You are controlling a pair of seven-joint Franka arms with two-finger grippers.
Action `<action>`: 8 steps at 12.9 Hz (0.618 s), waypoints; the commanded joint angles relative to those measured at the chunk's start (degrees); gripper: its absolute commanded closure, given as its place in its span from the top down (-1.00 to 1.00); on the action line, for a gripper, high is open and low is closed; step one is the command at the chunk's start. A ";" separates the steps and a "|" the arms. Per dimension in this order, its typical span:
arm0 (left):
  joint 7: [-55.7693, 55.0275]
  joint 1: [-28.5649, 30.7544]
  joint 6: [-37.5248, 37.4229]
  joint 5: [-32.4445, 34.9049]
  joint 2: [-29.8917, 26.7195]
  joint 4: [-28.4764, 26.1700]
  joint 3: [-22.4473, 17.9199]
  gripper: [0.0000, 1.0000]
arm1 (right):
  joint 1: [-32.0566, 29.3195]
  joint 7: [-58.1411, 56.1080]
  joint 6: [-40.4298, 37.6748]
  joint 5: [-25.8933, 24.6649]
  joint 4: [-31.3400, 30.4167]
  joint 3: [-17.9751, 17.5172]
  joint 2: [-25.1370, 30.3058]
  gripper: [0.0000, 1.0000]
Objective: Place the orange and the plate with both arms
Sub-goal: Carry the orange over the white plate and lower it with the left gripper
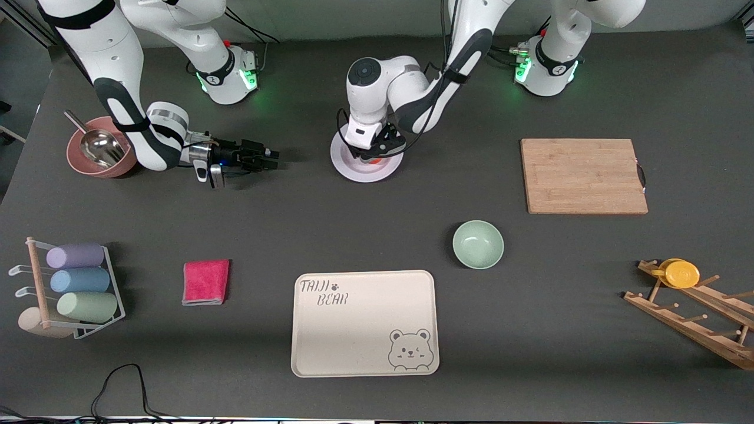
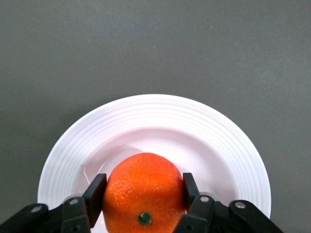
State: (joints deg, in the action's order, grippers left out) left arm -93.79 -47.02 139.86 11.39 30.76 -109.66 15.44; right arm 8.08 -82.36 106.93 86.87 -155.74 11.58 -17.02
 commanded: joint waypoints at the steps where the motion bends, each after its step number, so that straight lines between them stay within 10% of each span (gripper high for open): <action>1: -2.18 -1.14 0.15 1.79 0.79 1.46 -1.03 -0.45 | 0.27 0.36 -0.41 1.73 0.61 -0.33 -0.82 0.11; 2: -2.10 -1.14 0.07 1.88 0.70 1.46 -1.11 0.99 | 0.36 0.36 -0.41 1.73 0.61 -0.33 -0.82 0.11; 8: 10.60 5.52 -5.44 5.84 -5.52 1.55 -1.03 1.00 | 0.27 0.27 -0.41 1.73 0.70 -0.42 -1.17 -0.01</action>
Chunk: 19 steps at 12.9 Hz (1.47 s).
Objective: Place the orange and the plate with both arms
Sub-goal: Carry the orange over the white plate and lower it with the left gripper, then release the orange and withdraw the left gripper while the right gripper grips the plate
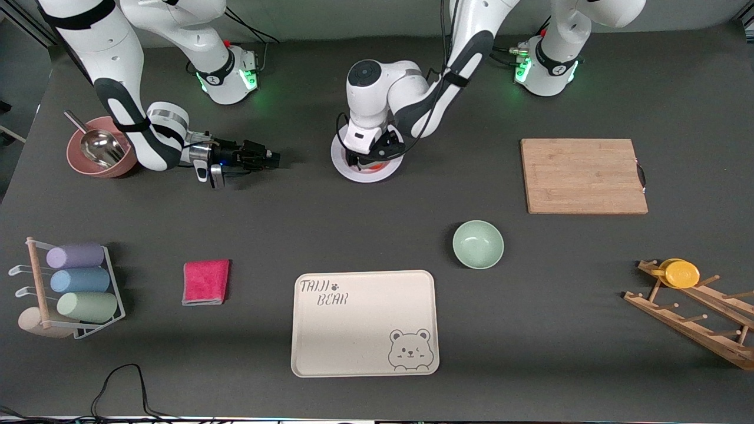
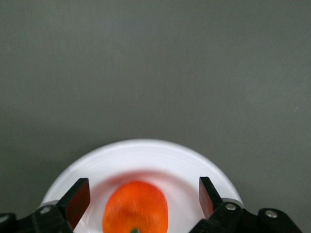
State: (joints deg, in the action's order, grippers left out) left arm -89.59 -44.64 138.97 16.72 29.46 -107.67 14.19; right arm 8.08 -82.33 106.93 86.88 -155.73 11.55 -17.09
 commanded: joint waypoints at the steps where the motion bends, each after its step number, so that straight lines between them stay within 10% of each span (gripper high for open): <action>1: 12.62 4.81 -7.19 0.07 -6.15 -0.18 0.22 1.00 | 0.27 0.24 -0.15 1.72 0.78 -0.74 -1.36 -0.01; 8: 61.94 23.95 -31.44 -6.06 -15.48 10.70 0.22 1.00 | 0.27 -0.99 6.43 16.73 0.95 -15.75 -1.89 -0.01; 12: 70.33 35.21 -34.81 -8.28 -22.42 11.78 0.13 1.00 | 0.36 -4.23 10.13 24.90 1.48 -22.79 -2.24 -0.01; 19: 79.56 50.69 -42.45 -12.50 -30.94 9.94 -0.04 1.00 | 3.78 -8.64 10.49 31.07 2.97 -23.68 -5.76 -0.01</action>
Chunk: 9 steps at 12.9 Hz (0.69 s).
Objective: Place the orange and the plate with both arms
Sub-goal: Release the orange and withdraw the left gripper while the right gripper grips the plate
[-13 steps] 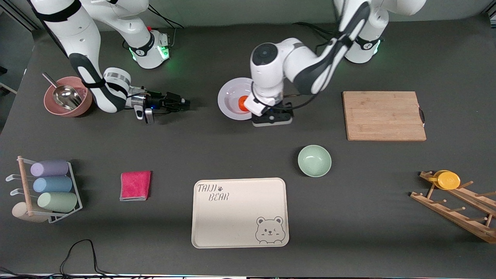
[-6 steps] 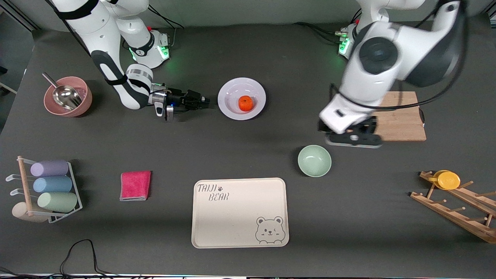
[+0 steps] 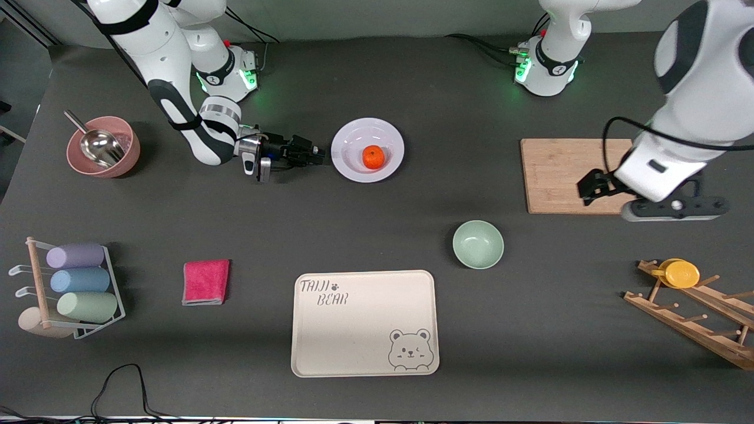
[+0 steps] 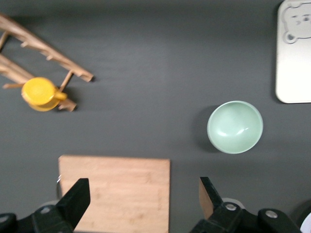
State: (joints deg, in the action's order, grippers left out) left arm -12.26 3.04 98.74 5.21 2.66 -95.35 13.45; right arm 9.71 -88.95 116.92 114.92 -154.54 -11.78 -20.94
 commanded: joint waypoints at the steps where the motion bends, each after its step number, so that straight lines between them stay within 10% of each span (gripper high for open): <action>1: 5.37 4.76 -1.89 -0.99 -5.20 -4.04 0.70 1.00 | 2.16 -2.37 0.50 3.03 1.87 -0.44 -2.26 -0.01; 9: 8.82 8.13 -7.33 -3.54 -7.23 -6.51 0.69 1.00 | 2.51 -4.92 0.50 6.72 3.28 -3.16 -4.46 -0.01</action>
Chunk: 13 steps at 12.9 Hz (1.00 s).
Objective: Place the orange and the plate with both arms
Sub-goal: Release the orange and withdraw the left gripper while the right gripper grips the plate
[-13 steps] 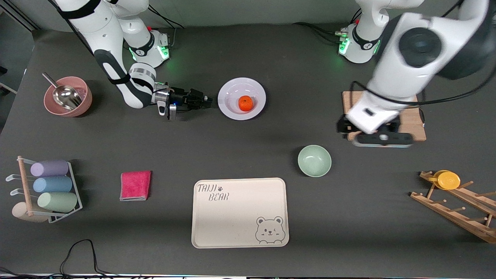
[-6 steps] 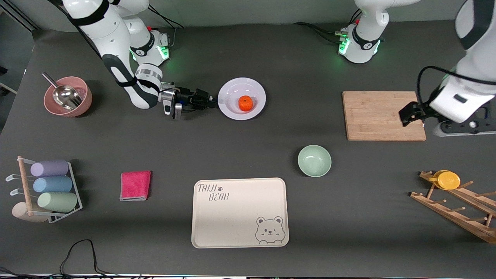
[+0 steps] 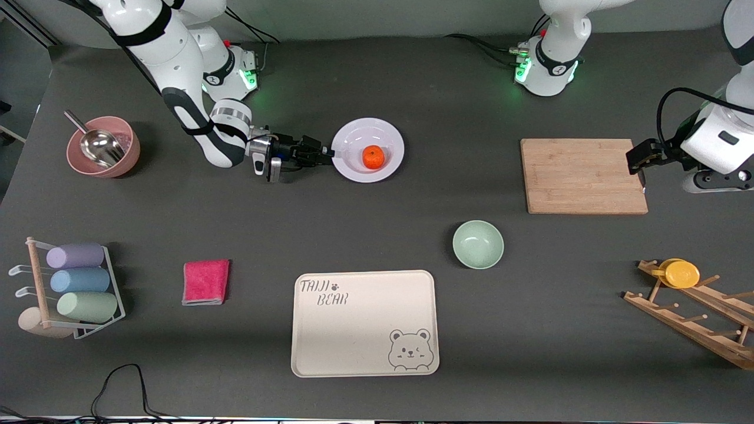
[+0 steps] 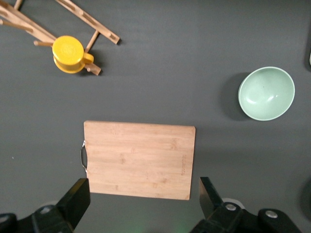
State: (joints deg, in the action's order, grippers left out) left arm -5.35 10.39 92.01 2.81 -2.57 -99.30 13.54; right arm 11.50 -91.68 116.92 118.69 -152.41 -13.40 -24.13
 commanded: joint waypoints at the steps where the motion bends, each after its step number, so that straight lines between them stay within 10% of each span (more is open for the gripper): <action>1: 2.79 0.42 0.00 -1.14 -2.08 -3.52 0.78 1.00 | 0.72 -2.18 0.51 3.38 1.23 -1.89 -1.27 -0.01; 9: 3.76 -0.20 3.17 -1.40 -1.82 -5.90 0.70 1.00 | 0.72 -4.47 0.51 3.65 1.41 -1.98 -1.79 -0.09; 13: 4.91 -0.11 3.35 -1.40 -1.64 -5.99 0.70 1.00 | 0.72 -6.75 0.51 3.65 1.41 -1.98 -2.41 -0.47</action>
State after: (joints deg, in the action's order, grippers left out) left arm -1.99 10.27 94.52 2.17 -2.72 -103.80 14.56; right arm 11.60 -95.79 116.95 120.44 -151.92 -15.16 -25.10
